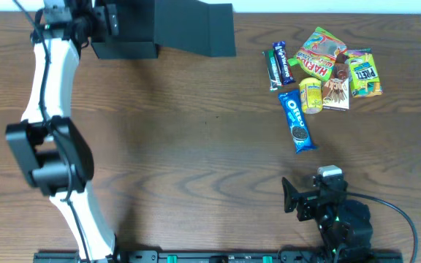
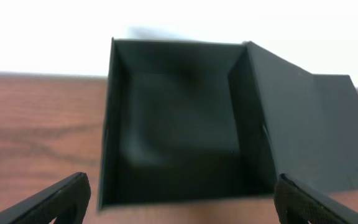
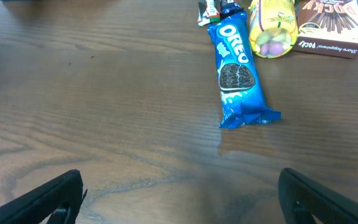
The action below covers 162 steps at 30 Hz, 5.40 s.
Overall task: Pack container
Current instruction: 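Reach the left gripper to the black box and grip its edge, then drag the black box with the left gripper toward table center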
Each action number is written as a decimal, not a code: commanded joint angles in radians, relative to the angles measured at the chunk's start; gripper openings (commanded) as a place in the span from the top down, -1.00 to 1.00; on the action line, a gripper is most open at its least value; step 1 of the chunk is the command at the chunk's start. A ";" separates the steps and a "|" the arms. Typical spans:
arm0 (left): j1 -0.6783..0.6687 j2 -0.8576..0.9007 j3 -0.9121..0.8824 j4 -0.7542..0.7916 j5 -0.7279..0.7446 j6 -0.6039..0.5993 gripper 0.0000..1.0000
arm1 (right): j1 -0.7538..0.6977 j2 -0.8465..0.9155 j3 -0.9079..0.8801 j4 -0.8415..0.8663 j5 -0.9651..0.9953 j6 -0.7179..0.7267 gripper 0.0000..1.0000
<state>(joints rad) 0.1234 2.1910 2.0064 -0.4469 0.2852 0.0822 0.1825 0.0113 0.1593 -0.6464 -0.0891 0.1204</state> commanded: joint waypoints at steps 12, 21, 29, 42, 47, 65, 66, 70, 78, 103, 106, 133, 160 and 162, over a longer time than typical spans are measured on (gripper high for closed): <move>-0.032 0.151 0.167 0.033 0.056 -0.035 -0.91 | 0.008 -0.006 -0.003 0.000 0.007 -0.017 -0.98; -0.032 0.151 0.167 0.040 0.133 -0.116 -0.91 | 0.008 -0.006 -0.003 0.000 0.007 -0.017 -0.98; -0.032 0.151 0.167 0.075 0.147 -0.116 -0.91 | 0.008 -0.006 -0.003 0.000 0.007 -0.017 -0.98; -0.037 0.243 0.166 0.010 0.026 -0.097 -0.31 | 0.008 -0.006 -0.003 0.000 0.007 -0.017 -0.98; -0.051 0.280 0.166 -0.010 0.016 -0.097 -0.22 | 0.008 -0.006 -0.003 0.000 0.007 -0.017 -0.99; -0.123 0.291 0.166 -0.263 -0.208 0.080 0.05 | 0.008 -0.006 -0.003 0.000 0.007 -0.017 -0.98; -0.126 0.291 0.166 -0.286 -0.207 0.080 0.10 | 0.008 -0.006 -0.003 0.000 0.007 -0.017 -0.99; -0.150 0.291 0.166 -0.366 -0.207 0.080 0.23 | 0.008 -0.006 -0.003 0.000 0.007 -0.017 -0.99; -0.235 0.288 0.166 -0.472 -0.227 0.106 0.56 | 0.008 -0.006 -0.003 0.000 0.007 -0.017 -0.98; -0.023 0.168 0.362 -0.302 -0.331 0.174 -0.54 | 0.008 -0.006 -0.003 0.000 0.007 -0.017 -0.99; 0.028 0.179 0.355 -0.288 -0.108 0.296 -0.62 | 0.008 -0.006 -0.003 0.000 0.007 -0.017 -0.99; 0.043 0.413 0.351 -0.174 -0.026 0.706 -0.83 | 0.008 -0.006 -0.003 0.000 0.007 -0.017 -0.99; -0.056 0.383 0.353 -0.328 -0.031 0.486 0.68 | 0.008 -0.006 -0.003 0.000 0.007 -0.017 -0.98; -0.082 0.357 0.353 -0.425 -0.034 0.485 0.73 | 0.008 -0.006 -0.003 0.000 0.007 -0.017 -0.98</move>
<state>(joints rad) 0.1005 2.5858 2.3623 -0.8124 0.2775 0.6331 0.1825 0.0109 0.1593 -0.6464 -0.0891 0.1204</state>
